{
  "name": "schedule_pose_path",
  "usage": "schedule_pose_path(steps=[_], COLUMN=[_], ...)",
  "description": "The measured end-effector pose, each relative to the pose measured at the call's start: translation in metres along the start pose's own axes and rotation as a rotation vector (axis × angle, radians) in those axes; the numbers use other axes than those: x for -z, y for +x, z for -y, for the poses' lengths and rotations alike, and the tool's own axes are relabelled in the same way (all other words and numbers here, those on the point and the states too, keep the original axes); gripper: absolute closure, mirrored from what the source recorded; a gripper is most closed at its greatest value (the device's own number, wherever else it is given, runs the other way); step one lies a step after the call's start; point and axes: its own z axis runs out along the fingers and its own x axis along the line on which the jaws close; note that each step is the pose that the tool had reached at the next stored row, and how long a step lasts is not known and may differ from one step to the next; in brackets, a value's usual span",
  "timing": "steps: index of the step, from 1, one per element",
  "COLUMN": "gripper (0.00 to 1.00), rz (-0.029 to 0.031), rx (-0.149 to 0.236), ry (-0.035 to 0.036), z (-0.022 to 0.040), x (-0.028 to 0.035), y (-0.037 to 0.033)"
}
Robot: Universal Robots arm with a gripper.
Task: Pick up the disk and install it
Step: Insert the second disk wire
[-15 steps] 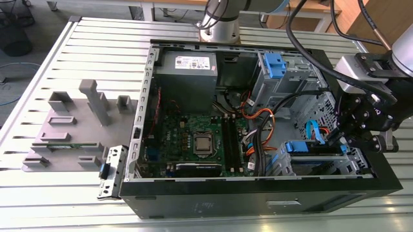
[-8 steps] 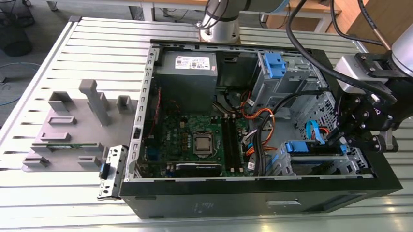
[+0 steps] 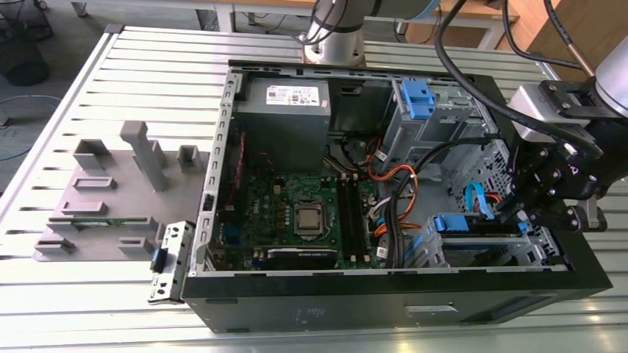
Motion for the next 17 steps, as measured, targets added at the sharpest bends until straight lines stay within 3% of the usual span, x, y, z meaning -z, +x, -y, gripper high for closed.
schedule_pose_path(steps=[5, 12, 17], gripper=[0.76, 0.76, 0.84], rz=[0.0001, 0.0001, 0.0001], rx=[0.0, 0.0, 0.0], ry=[0.0, 0.0, 0.0], z=[0.0036, 0.0042, 0.0045], x=[-0.0004, -0.0004, -0.0004], y=[-0.0008, -0.0008, -0.0008])
